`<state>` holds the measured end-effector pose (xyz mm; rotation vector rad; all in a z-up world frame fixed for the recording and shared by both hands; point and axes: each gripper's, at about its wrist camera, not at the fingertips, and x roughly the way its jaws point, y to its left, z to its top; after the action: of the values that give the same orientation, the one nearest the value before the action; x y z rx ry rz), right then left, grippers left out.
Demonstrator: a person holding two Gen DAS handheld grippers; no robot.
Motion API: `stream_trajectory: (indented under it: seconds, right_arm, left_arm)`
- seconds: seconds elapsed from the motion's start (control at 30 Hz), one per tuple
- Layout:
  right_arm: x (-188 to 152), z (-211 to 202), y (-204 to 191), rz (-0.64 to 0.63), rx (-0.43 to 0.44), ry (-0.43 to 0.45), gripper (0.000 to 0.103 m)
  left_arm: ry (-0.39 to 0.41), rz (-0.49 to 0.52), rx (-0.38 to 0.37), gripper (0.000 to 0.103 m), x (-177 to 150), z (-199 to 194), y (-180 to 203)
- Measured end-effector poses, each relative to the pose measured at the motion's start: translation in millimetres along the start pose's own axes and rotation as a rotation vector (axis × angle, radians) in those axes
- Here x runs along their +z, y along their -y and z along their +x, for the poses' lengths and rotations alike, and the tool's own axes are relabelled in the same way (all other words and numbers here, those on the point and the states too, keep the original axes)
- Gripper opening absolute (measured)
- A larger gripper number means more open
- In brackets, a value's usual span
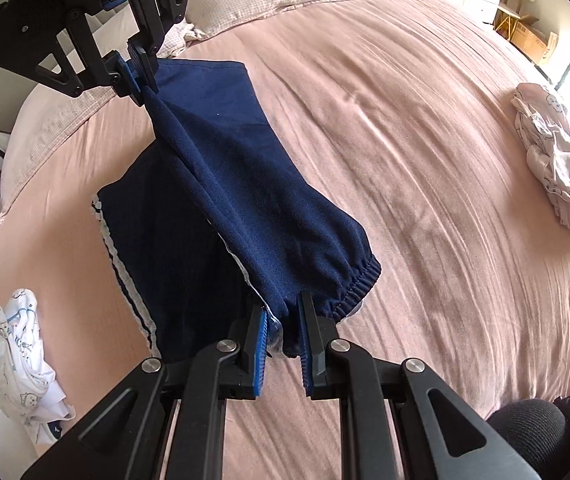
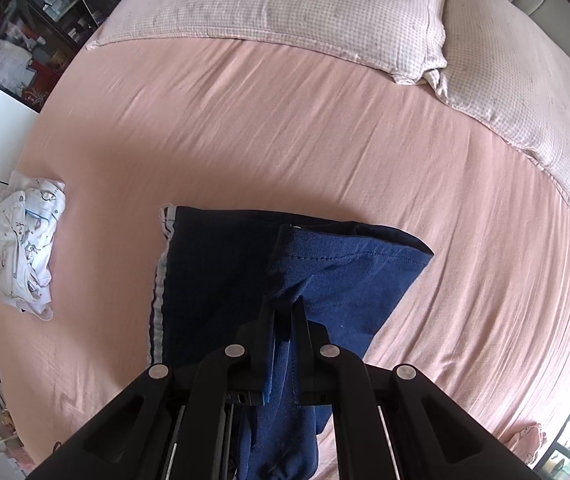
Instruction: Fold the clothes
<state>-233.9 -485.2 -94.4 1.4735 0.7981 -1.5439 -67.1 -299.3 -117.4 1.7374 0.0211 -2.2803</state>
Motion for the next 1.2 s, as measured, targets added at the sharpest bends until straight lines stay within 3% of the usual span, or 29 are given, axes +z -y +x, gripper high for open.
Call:
stream_trajectory:
  seconds: [0.37, 0.6, 0.8, 0.87, 0.93, 0.97, 1.03, 1.1, 1.2]
  right_arm:
    - [22, 17, -65, -0.063, 0.079, -0.012, 0.004]
    - [32, 41, -79, -0.033, 0.149, -0.049, 0.005]
    - [34, 47, -85, -0.054, 0.152, -0.02, 0.006]
    - [32, 44, -81, -0.038, 0.167, -0.02, 0.015]
    - [30, 39, -75, -0.019, 0.179, -0.007, 0.067]
    - [28, 36, -72, -0.012, 0.188, 0.009, 0.076]
    - [24, 24, -65, -0.015, 0.213, 0.061, 0.08]
    - [19, 12, -55, -0.015, 0.205, 0.095, 0.08]
    - [7, -2, -39, 0.003, 0.192, 0.122, 0.08]
  left_arm:
    - [-0.099, -0.145, 0.036, 0.012, -38, 10, -60]
    - [-0.183, -0.223, 0.041, 0.012, -58, 27, -84]
    - [-0.265, -0.277, 0.034, 0.013, -65, 43, -97]
    - [-0.286, -0.264, 0.04, 0.015, -64, 46, -95]
    - [-0.306, -0.246, 0.047, 0.017, -62, 49, -92]
    - [-0.303, -0.249, 0.046, 0.018, -61, 48, -92]
    - [-0.291, -0.258, 0.048, 0.027, -57, 45, -94]
    - [-0.282, -0.253, 0.069, 0.059, -53, 41, -96]
    - [-0.257, -0.243, 0.08, 0.065, -50, 31, -99]
